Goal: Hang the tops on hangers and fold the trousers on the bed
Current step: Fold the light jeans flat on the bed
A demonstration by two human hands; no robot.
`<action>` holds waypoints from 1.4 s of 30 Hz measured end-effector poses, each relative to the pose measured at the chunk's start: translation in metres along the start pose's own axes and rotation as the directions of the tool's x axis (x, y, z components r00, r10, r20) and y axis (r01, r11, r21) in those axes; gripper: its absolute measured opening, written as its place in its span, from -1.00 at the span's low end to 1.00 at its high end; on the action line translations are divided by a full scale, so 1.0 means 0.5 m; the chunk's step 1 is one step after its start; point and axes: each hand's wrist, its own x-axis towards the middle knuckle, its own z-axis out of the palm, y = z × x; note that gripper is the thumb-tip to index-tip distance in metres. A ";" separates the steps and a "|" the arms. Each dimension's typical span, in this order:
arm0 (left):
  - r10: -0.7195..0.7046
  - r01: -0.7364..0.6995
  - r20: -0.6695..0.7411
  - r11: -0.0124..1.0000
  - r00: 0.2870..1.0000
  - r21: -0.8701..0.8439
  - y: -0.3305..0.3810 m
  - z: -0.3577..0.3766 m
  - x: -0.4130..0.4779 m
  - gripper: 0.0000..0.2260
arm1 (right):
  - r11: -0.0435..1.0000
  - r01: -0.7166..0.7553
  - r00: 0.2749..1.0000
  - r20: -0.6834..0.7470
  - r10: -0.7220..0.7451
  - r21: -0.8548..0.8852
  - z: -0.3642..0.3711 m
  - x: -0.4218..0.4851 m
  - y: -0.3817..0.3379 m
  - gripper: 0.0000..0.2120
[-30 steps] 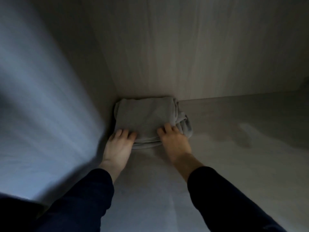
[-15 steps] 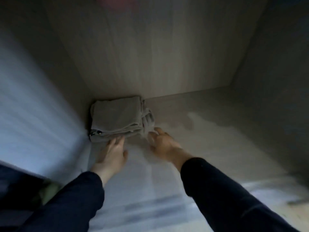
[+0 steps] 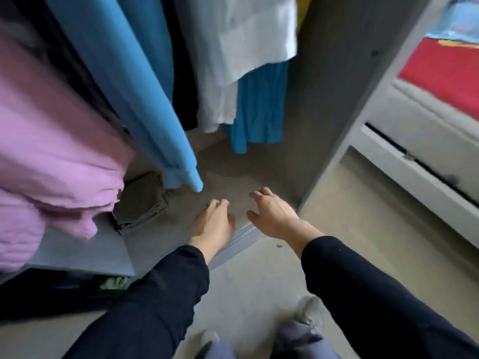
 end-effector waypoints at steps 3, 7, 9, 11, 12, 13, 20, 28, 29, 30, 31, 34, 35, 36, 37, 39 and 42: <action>0.075 -0.076 0.020 0.997 0.997 0.030 0.168 -0.093 -0.078 -0.74 | 0.998 -0.069 0.996 -0.051 0.069 -0.006 -0.156 -0.132 0.044 -0.58; 0.156 -0.157 0.029 0.987 0.987 0.018 0.411 -0.148 -0.167 -0.73 | 0.989 -0.144 0.978 -0.146 0.148 0.040 -0.319 -0.319 0.160 -0.55; 0.185 -0.185 0.028 0.982 0.982 0.030 0.537 -0.149 -0.207 -0.72 | 0.980 -0.188 0.967 -0.163 0.197 0.071 -0.375 -0.417 0.238 -0.54; 0.223 -0.225 0.040 0.973 0.974 0.049 0.665 -0.139 -0.250 -0.73 | 0.968 -0.235 0.958 -0.147 0.247 0.091 -0.425 -0.518 0.322 -0.53; 0.247 -0.250 0.045 0.967 0.968 0.056 0.726 -0.131 -0.265 -0.74 | 0.963 -0.254 0.953 -0.147 0.264 0.088 -0.452 -0.560 0.364 -0.52; 0.277 -0.281 0.061 0.958 0.959 0.064 0.789 -0.124 -0.279 -0.73 | 0.958 -0.275 0.946 -0.154 0.285 0.082 -0.482 -0.598 0.407 -0.51; 0.502 -0.515 0.132 0.852 0.854 0.092 1.177 -0.081 -0.320 -0.71 | 0.880 -0.457 0.844 -0.251 0.474 0.129 -0.688 -0.770 0.681 -0.54; 0.626 -0.644 0.168 0.761 0.762 0.083 1.498 -0.030 -0.200 -0.68 | 0.818 -0.545 0.754 -0.319 0.575 0.185 -0.866 -0.755 0.921 -0.50; 0.639 -0.658 0.175 0.749 0.749 0.079 1.539 -0.021 -0.172 -0.68 | 0.805 -0.559 0.739 -0.322 0.592 0.198 -0.887 -0.744 0.957 -0.50; 0.652 -0.671 0.180 0.738 0.736 0.072 1.579 -0.012 -0.145 -0.68 | 0.790 -0.574 0.721 -0.323 0.613 0.217 -0.908 -0.733 0.991 -0.51; 0.667 -0.685 0.182 0.726 0.723 0.064 1.620 -0.003 -0.117 -0.68 | 0.774 -0.587 0.704 -0.325 0.632 0.235 -0.928 -0.722 1.027 -0.52; 0.697 -0.724 0.226 0.687 0.681 0.063 1.714 0.033 -0.048 -0.69 | 0.732 -0.617 0.664 -0.308 0.681 0.290 -0.967 -0.691 1.124 -0.58; 0.703 -0.735 0.244 0.675 0.668 0.070 1.741 0.046 -0.029 -0.69 | 0.718 -0.626 0.655 -0.295 0.696 0.305 -0.976 -0.683 1.155 -0.59; 0.704 -0.741 0.263 0.667 0.660 0.075 1.766 0.059 -0.011 -0.70 | 0.703 -0.636 0.646 -0.277 0.711 0.320 -0.984 -0.675 1.184 -0.59; 0.704 -0.746 0.279 0.662 0.653 0.076 1.790 0.071 0.007 -0.70 | 0.686 -0.647 0.639 -0.256 0.726 0.332 -0.990 -0.668 1.213 -0.57; 0.704 -0.753 0.305 0.653 0.642 0.078 1.841 0.095 0.042 -0.70 | 0.666 -0.663 0.630 -0.225 0.743 0.343 -1.002 -0.653 1.275 -0.55; 0.696 -0.757 0.339 0.649 0.633 0.083 1.925 0.144 0.092 -0.68 | 0.646 -0.677 0.620 -0.200 0.759 0.353 -1.024 -0.633 1.385 -0.58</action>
